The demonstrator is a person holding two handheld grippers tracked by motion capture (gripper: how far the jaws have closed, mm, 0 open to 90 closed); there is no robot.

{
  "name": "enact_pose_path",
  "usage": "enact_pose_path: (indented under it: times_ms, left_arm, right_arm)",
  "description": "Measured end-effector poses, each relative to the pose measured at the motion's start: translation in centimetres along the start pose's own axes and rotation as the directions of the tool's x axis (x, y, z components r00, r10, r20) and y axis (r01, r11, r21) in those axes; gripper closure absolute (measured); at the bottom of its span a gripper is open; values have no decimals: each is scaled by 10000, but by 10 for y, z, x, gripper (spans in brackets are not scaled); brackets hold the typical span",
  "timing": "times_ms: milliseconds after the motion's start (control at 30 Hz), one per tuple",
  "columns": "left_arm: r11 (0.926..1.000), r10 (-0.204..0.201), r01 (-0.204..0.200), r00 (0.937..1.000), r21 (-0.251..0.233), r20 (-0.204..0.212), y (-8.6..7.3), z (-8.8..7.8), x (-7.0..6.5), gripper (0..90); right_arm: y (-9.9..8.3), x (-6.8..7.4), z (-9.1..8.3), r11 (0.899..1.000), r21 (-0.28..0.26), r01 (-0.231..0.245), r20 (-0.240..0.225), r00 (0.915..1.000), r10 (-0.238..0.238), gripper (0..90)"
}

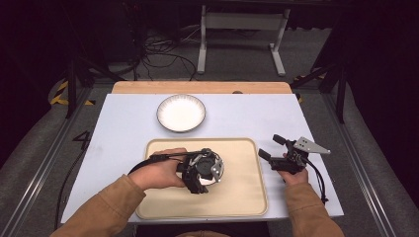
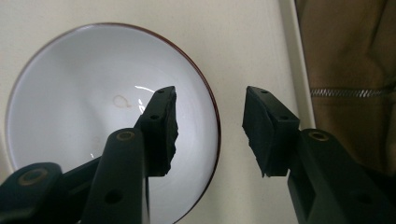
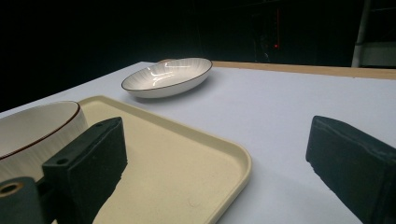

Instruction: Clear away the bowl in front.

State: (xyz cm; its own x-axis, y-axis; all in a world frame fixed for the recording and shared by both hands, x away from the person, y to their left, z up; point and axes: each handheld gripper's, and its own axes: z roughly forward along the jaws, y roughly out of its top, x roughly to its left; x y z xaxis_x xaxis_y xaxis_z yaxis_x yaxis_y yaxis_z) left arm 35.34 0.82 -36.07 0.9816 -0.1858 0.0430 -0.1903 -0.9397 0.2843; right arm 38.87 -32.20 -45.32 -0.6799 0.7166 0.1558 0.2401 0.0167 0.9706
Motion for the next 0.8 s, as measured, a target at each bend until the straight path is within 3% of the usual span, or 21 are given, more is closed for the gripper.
enact_pose_path:
  times_ms: [167, 267, 333, 367, 467, 600, 667, 700, 767, 800]
  left_arm:
    - [9971, -359, 349, 9993, -677, -132, -5, -10, 0, 508]
    - [9902, -586, 535, 9976, -1287, -364, -12, -20, -2, 503]
    - [9884, -598, 529, 9972, -1426, -447, -14, -23, -2, 503]
    - [9829, -752, 659, 9960, -1720, -477, -18, -27, -4, 501]
    - [9775, -827, 699, 9950, -1990, -566, -21, -31, -5, 497]
    - [9584, -1211, 956, 9894, -2689, -797, -30, -41, -8, 481]
    - [9438, -1459, 1138, 9859, -3104, -820, -36, -44, -9, 466]
    - [9309, -1653, 1295, 9832, -3417, -778, -41, -47, -8, 463]
    - [9124, -1876, 1458, 9794, -3826, -743, -48, -49, -8, 448]
    - [9124, -1876, 1458, 9794, -3826, -743, -48, -49, -8, 447]
  right_arm:
    - [0, 0, 0, 10000, -4, -8, -21, 10000, 8, 54]
    - [0, -1, 0, 10000, -16, -18, -51, 10000, 18, 54]
    - [0, 0, 0, 10000, -17, -17, -76, 10000, 17, 54]
    - [0, 0, 0, 10000, -19, -21, -87, 10000, 21, 54]
    - [0, 0, 0, 10000, -3, -13, -96, 10000, 13, 54]
    - [0, 0, 0, 10000, -6, -22, -113, 9999, 22, 54]
    - [0, 0, 0, 10000, 3, -36, -129, 9999, 36, 54]
    - [0, 0, 0, 10000, 9, -37, -130, 9999, 37, 54]
    - [0, 0, 0, 10000, 1, -30, -117, 9999, 30, 54]
    - [0, 0, 0, 10000, -2, -33, -121, 9999, 33, 54]
